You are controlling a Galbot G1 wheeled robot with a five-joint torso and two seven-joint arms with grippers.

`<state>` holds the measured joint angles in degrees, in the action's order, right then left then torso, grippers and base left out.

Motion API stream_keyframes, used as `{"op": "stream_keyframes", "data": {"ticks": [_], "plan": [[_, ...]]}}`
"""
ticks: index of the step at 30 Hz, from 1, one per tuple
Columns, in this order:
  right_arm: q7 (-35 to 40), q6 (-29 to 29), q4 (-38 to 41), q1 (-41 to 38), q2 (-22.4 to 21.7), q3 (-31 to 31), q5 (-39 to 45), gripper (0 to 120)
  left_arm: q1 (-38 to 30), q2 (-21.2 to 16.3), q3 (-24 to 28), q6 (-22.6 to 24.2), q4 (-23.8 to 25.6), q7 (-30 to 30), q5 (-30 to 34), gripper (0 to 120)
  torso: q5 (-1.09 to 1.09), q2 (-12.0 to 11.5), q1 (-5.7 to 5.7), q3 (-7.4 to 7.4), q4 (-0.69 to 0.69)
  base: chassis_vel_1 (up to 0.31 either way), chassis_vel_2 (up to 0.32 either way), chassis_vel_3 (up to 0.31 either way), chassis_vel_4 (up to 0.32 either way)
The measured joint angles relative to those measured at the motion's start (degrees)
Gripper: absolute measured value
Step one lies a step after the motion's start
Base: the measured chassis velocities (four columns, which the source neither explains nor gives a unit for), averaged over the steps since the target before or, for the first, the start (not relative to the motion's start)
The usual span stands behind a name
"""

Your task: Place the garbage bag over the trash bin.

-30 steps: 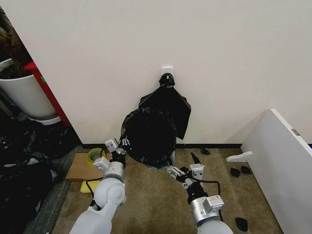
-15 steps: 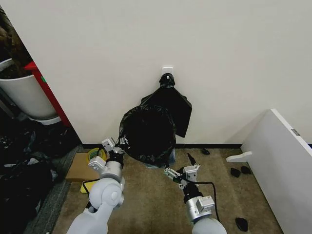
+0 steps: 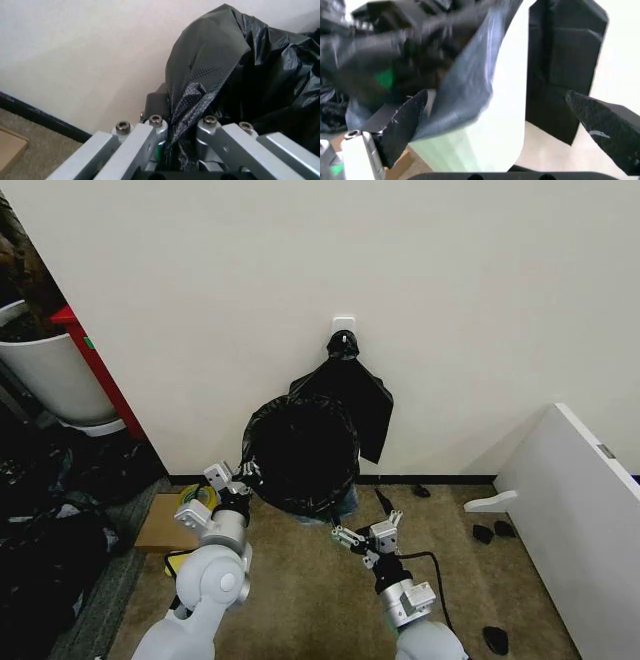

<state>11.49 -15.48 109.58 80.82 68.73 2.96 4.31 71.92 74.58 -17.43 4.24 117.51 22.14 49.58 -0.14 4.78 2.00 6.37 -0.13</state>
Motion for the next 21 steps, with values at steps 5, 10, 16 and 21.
{"op": "stream_keyframes", "data": {"ticks": [5,10,16,21], "plan": [[-5.09,-4.0,-4.29,-0.89,0.0,1.79,-1.36,100,-0.33,-0.28,-0.5,1.22,0.73,0.57,1.58,4,0.0,0.0,0.0,0.0,0.0,0.0,0.0,0.0,0.0],[-5.27,-4.29,-7.69,-2.64,1.04,3.2,-0.67,100,0.02,-0.21,-0.09,2.13,1.38,1.09,1.86,4,0.0,0.0,0.0,0.0,0.0,0.0,0.0,0.0,0.0],[-6.93,-7.67,-12.62,-4.45,2.46,4.91,-1.87,100,0.51,0.02,0.69,3.17,3.12,1.83,2.32,4,0.01,0.0,0.0,0.0,0.0,0.0,0.0,0.0,0.0],[-15.05,-16.12,-16.26,-5.4,2.71,6.52,-0.74,100,0.46,-0.06,0.79,4.05,3.56,2.15,2.78,4,0.01,0.0,0.0,0.0,0.01,0.0,0.0,0.0,0.0]]}}
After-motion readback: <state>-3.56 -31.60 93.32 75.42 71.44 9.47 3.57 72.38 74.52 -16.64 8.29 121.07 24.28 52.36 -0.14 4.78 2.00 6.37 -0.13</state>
